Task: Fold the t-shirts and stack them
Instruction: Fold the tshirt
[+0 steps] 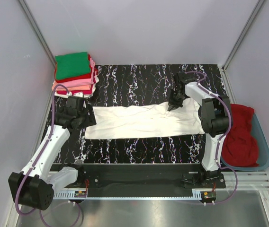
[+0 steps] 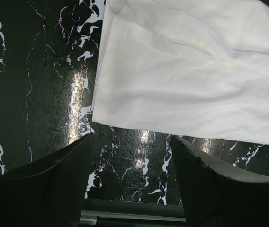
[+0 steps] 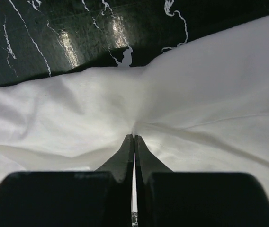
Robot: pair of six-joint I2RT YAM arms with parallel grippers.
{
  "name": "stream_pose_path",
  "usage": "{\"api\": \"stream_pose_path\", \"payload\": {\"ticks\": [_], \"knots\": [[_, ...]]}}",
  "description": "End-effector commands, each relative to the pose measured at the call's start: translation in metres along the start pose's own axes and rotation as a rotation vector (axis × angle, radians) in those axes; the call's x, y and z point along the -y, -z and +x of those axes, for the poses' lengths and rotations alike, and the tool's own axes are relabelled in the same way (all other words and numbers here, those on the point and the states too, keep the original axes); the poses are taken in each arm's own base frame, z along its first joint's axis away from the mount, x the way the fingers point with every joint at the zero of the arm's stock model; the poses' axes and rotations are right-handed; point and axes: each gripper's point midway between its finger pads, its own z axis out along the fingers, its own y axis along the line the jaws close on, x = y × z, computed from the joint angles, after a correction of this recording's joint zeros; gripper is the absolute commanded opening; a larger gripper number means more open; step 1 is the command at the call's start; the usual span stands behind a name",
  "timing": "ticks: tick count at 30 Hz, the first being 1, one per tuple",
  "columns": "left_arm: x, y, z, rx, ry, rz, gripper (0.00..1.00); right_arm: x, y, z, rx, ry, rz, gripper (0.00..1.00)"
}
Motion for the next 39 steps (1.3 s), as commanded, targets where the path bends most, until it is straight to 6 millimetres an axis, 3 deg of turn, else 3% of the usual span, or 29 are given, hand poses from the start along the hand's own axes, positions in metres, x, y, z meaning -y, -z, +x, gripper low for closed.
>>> {"api": "stream_pose_path", "payload": {"ticks": [1,3,4,5,7,8,10,11,12,13,14,15,17,20,21,22,25,29,30,33,35,36,37,39], "knots": [[0.006,0.003,-0.011,0.054,-0.012,0.038,0.71,-0.005,0.027,-0.004,0.046,0.013,0.022,0.00],[0.006,0.002,-0.010,0.054,-0.012,0.040,0.71,-0.006,0.033,0.008,0.036,-0.001,0.029,0.00],[0.007,0.002,-0.011,0.057,-0.011,0.043,0.71,-0.009,0.048,0.011,0.061,-0.005,0.021,0.00],[0.007,0.003,-0.011,0.057,-0.011,0.044,0.71,-0.007,0.048,0.024,0.044,-0.031,0.034,0.00],[0.008,0.004,-0.012,0.063,-0.010,0.048,0.71,-0.018,0.066,0.038,0.069,-0.033,0.004,0.00],[0.008,0.004,-0.012,0.065,-0.010,0.049,0.71,-0.015,0.061,0.059,0.037,-0.064,0.014,0.00],[0.008,0.005,-0.013,0.070,-0.011,0.051,0.71,-0.031,0.072,0.080,0.044,-0.051,-0.046,0.00],[0.008,0.005,-0.013,0.072,-0.012,0.052,0.71,-0.024,0.065,0.103,0.001,-0.074,-0.031,0.14],[0.008,0.006,-0.013,0.075,-0.010,0.051,0.71,-0.025,0.064,0.112,-0.007,-0.077,-0.040,0.33],[0.008,0.007,-0.014,0.078,-0.011,0.052,0.71,-0.032,0.071,0.125,-0.012,-0.077,-0.072,0.46],[0.008,0.006,-0.014,0.077,-0.012,0.052,0.71,-0.025,0.069,0.139,-0.036,-0.083,-0.061,0.56],[0.008,0.007,-0.014,0.080,-0.011,0.052,0.71,-0.025,0.071,0.145,-0.038,-0.082,-0.065,0.58],[0.008,0.006,-0.015,0.079,-0.011,0.051,0.71,-0.023,0.087,0.145,0.004,-0.076,-0.075,0.61],[0.008,0.005,-0.014,0.075,-0.012,0.051,0.71,-0.018,0.114,0.113,0.146,-0.028,-0.012,0.66],[0.008,0.006,-0.015,0.079,-0.013,0.051,0.71,-0.009,0.115,0.097,0.196,-0.021,0.057,0.66],[0.007,0.006,-0.014,0.077,-0.013,0.050,0.71,-0.011,0.129,0.072,0.250,-0.009,0.059,0.66],[0.007,0.007,-0.014,0.083,-0.009,0.049,0.71,-0.009,0.135,0.030,0.286,-0.012,0.071,0.63],[0.006,0.007,-0.014,0.083,-0.009,0.043,0.71,0.019,0.122,-0.016,0.288,-0.053,0.132,0.58],[0.006,0.007,-0.014,0.082,-0.009,0.043,0.71,0.027,0.108,-0.018,0.260,-0.049,0.167,0.54],[0.005,0.007,-0.014,0.083,-0.008,0.040,0.71,0.037,0.094,-0.017,0.221,-0.056,0.191,0.52],[0.005,0.006,-0.014,0.083,-0.009,0.041,0.71,0.044,0.080,0.004,0.176,-0.068,0.188,0.50],[0.006,0.007,-0.015,0.087,-0.009,0.043,0.71,0.042,0.082,0.012,0.175,-0.086,0.165,0.50],[0.006,0.006,-0.015,0.083,-0.009,0.043,0.71,0.052,0.071,0.033,0.138,-0.096,0.169,0.49],[0.007,0.005,-0.014,0.075,-0.012,0.048,0.71,0.053,0.075,0.052,0.134,-0.120,0.139,0.49]]}}
